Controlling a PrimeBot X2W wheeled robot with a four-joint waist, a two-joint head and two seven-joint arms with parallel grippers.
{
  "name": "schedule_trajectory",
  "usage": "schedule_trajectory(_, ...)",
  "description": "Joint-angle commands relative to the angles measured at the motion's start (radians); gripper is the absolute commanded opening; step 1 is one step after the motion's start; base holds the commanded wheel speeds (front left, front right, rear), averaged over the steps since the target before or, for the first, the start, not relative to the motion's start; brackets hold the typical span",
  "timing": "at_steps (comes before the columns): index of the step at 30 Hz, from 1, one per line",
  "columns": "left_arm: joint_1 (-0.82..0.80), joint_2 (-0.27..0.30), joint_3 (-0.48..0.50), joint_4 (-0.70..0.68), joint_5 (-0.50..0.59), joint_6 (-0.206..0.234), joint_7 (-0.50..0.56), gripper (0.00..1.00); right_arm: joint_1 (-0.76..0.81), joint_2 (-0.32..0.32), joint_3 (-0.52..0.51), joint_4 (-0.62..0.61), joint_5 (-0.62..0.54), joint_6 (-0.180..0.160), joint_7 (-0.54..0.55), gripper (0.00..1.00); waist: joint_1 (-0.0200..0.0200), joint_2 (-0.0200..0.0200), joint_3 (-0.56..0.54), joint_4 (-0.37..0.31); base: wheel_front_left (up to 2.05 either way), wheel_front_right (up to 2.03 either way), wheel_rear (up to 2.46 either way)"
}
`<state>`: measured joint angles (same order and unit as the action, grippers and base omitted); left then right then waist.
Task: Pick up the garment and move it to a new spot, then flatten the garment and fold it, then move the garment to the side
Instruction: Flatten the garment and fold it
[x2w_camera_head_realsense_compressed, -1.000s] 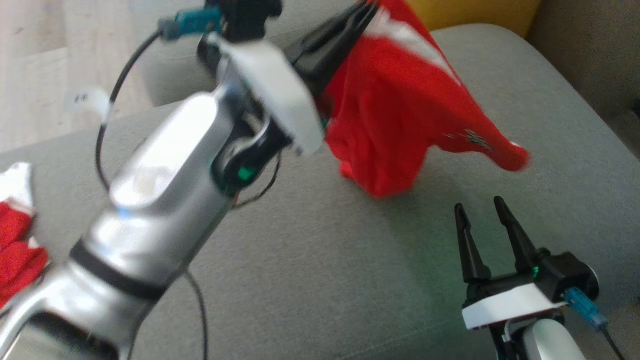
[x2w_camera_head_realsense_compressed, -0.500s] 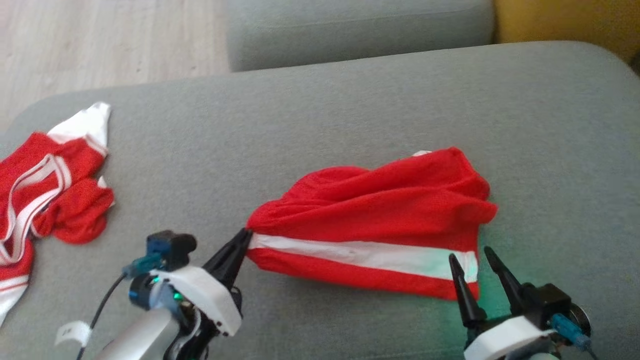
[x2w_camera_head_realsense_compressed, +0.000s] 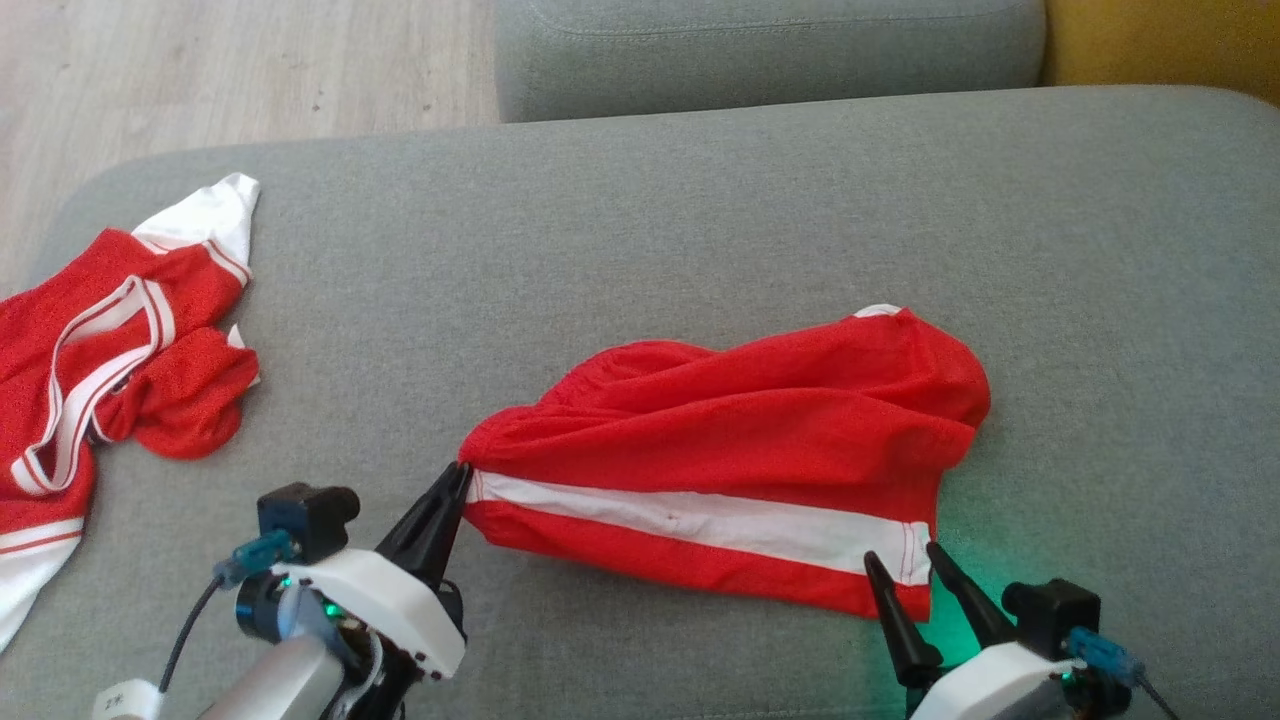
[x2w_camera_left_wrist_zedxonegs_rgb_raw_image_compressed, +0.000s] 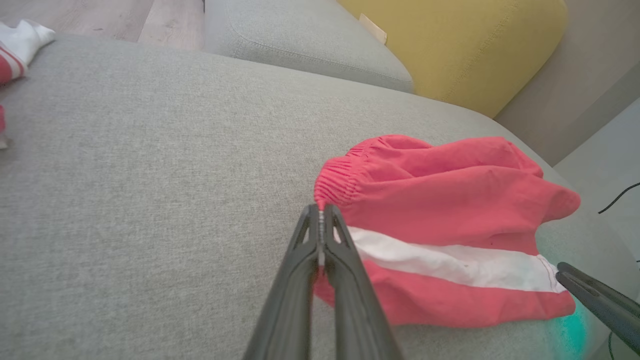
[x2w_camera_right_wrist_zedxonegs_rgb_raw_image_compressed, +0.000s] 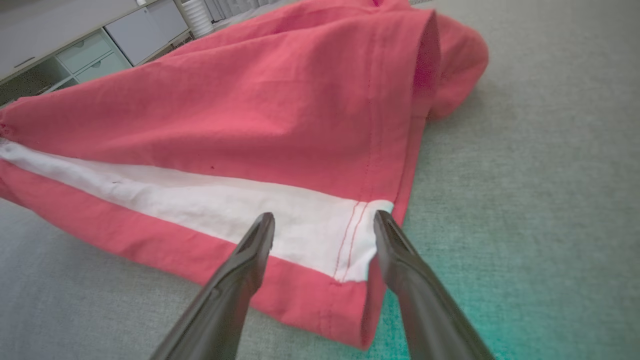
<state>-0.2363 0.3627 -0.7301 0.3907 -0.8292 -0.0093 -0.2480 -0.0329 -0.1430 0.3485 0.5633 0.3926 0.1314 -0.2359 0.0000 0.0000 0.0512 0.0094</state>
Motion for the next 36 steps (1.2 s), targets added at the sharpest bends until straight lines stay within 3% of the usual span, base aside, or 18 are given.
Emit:
schedule_trajectory(1,-0.036,0.015,0.048,-0.03,0.008,-0.001,-0.013,0.0,-0.034,-0.021,0.026,-0.02,0.013,-0.001,0.0,1.0,0.0,0.0,0.0,-0.002,0.0,0.0,0.0)
schedule_trajectory(19,-0.025,-0.017,0.088,-0.03,0.065,-0.015,-0.014,0.0,-0.06,-0.061,0.113,-0.005,0.14,-0.001,-0.003,1.0,0.0,0.0,0.024,0.011,0.0,0.0,0.0)
schedule_trajectory(21,-0.025,-0.019,0.089,-0.027,0.069,-0.016,-0.014,0.0,-0.066,-0.064,0.114,-0.011,0.143,-0.001,-0.009,0.91,0.0,0.0,0.025,0.011,0.0,0.0,0.0)
schedule_trajectory(23,-0.025,-0.022,0.091,-0.024,0.073,-0.018,-0.014,0.0,-0.07,-0.067,0.112,-0.012,0.141,-0.001,-0.015,0.39,0.0,0.0,0.024,0.012,0.0,0.0,0.0)
schedule_trajectory(24,-0.025,-0.023,0.091,-0.022,0.074,-0.02,-0.014,0.0,-0.074,-0.068,0.104,-0.011,0.14,-0.001,-0.017,0.04,0.0,0.0,0.023,0.012,0.0,0.0,0.0)
schedule_trajectory(30,-0.033,-0.021,0.111,-0.029,0.087,-0.033,-0.014,0.0,-0.09,-0.079,0.07,-0.056,0.14,-0.001,-0.024,0.0,0.0,0.0,0.01,0.009,0.0,0.0,0.0)
schedule_trajectory(36,-0.106,0.005,0.146,-0.103,0.062,-0.07,0.009,0.0,-0.154,-0.133,-0.047,-0.282,0.132,-0.001,-0.025,0.0,0.0,0.0,0.02,-0.012,0.0,0.0,0.0)
